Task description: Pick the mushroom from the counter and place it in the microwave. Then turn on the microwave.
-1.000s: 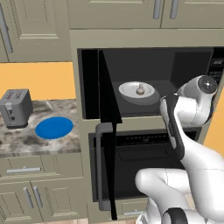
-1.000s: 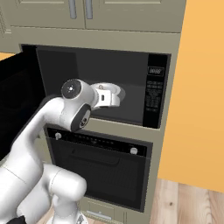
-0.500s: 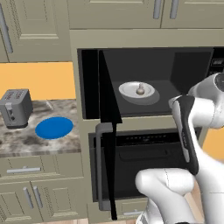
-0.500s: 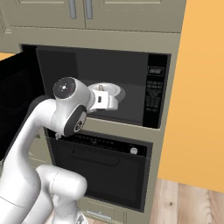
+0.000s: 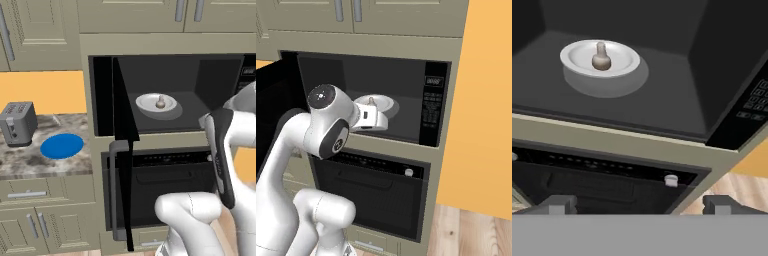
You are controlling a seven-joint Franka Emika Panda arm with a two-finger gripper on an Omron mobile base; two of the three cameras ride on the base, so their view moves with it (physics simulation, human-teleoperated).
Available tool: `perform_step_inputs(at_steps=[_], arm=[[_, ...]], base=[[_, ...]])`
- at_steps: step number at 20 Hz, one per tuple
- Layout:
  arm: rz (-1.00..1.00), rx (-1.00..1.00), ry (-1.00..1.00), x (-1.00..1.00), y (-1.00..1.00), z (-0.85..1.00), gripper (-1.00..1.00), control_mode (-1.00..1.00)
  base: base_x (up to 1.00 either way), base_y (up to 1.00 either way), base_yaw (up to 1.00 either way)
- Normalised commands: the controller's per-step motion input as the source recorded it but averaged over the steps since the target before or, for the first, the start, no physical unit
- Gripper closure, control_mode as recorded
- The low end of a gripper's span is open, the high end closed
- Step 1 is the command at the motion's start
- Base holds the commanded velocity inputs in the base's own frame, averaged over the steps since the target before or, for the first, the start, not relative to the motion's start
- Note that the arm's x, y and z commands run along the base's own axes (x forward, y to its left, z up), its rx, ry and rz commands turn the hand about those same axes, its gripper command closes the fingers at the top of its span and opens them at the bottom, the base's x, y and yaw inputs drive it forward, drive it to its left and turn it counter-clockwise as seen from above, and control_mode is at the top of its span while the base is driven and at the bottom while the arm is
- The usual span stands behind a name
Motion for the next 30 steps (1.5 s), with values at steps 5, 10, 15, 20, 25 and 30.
perform_step_inputs(at_steps=[5, 10, 15, 20, 25, 30], arm=[[-0.01, 0.18, 0.1, -0.53, 0.0, 0.15, -1.0, -1.0], [0.0, 0.18, 0.01, -0.61, -0.01, 0.05, -1.0, -1.0], [-0.01, 0.08, 0.0, -0.59, 0.01, 0.0, -1.0, -1.0], [-0.06, 0.02, 0.0, -0.56, 0.08, 0.0, -1.0, -1.0], [-0.06, 0.11, 0.0, -0.55, 0.1, 0.0, -1.0, -1.0], [-0.05, 0.17, 0.0, -0.51, 0.11, 0.0, -1.0, -1.0]], base=[[0.0, 0.0, 0.0], [0.0, 0.0, 0.0], [0.0, 0.0, 0.0], [0.0, 0.0, 0.0], [0.0, 0.0, 0.0], [0.0, 0.0, 0.0]])
